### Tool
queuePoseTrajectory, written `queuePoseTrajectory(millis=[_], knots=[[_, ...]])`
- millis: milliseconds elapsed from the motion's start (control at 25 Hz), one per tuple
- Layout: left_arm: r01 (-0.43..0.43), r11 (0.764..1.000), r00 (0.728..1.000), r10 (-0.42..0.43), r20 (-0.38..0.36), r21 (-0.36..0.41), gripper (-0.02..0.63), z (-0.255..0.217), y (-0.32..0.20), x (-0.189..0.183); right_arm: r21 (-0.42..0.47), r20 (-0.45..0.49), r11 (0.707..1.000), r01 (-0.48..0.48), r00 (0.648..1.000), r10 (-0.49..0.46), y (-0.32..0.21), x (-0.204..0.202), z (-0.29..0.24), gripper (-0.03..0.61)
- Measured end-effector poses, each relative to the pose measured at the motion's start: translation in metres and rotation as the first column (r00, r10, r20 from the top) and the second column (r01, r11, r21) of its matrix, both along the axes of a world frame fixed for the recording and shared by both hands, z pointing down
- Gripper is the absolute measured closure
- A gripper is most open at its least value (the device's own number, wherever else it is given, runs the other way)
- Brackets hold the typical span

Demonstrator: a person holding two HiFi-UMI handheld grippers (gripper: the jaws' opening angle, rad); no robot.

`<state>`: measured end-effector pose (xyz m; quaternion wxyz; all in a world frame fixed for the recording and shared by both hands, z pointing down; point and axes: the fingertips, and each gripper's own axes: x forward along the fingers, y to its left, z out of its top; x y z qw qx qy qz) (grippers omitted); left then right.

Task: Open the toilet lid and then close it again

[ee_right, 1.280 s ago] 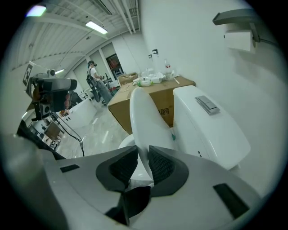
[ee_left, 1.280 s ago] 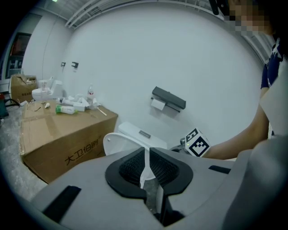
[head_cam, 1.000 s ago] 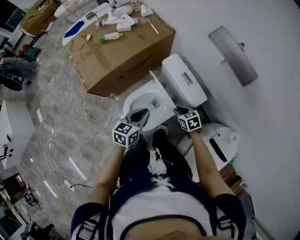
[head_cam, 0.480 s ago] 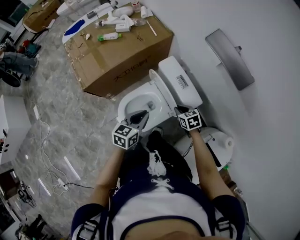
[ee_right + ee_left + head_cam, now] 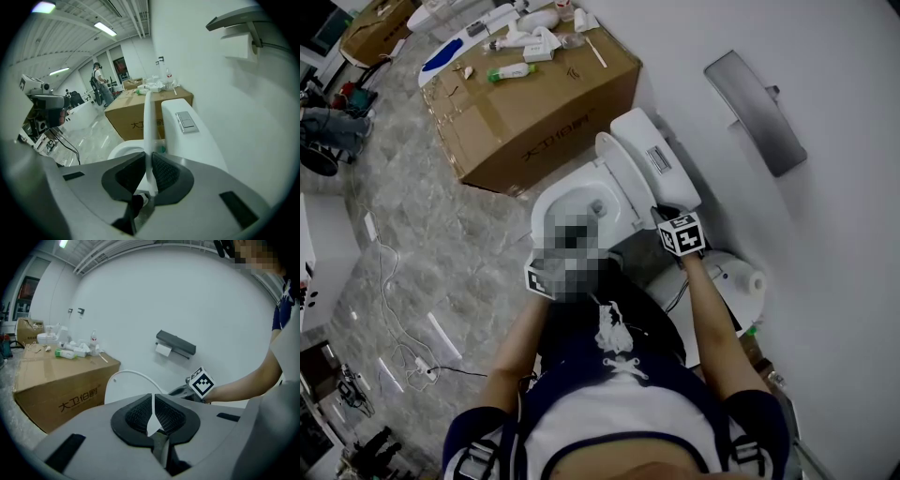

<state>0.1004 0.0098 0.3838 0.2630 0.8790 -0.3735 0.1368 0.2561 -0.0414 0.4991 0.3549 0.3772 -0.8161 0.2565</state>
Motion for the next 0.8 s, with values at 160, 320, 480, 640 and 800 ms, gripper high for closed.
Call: queuePoseTrajectory(millis=[160, 320, 480, 640, 800], knots=[[0.010, 1.000, 1.000, -0.010, 0.011, 0.016, 0.600, 0.000, -0.002, 0.004, 0.016, -0.011, 1.000, -0.003, 1.000, 0.003, -0.004, 0.008, 0.000, 0.537], [0.004, 0.999, 1.000, -0.004, 0.016, 0.033, 0.604, -0.003, -0.004, 0.011, 0.024, -0.025, 1.000, -0.003, 1.000, 0.004, -0.009, 0.012, 0.000, 0.538], [-0.015, 0.999, 1.000, 0.014, 0.011, 0.043, 0.606, -0.005, -0.003, 0.018, 0.031, -0.033, 0.999, -0.014, 0.999, 0.015, -0.009, 0.014, 0.002, 0.540], [-0.031, 0.998, 0.999, 0.030, 0.018, 0.048, 0.606, -0.007, -0.003, 0.023, 0.056, -0.092, 0.998, -0.003, 0.996, 0.009, -0.011, 0.017, 0.003, 0.540], [-0.039, 0.998, 0.999, 0.038, 0.023, 0.049, 0.606, -0.009, -0.004, 0.024, 0.087, -0.134, 0.996, -0.003, 0.991, 0.015, -0.014, 0.020, 0.003, 0.540]])
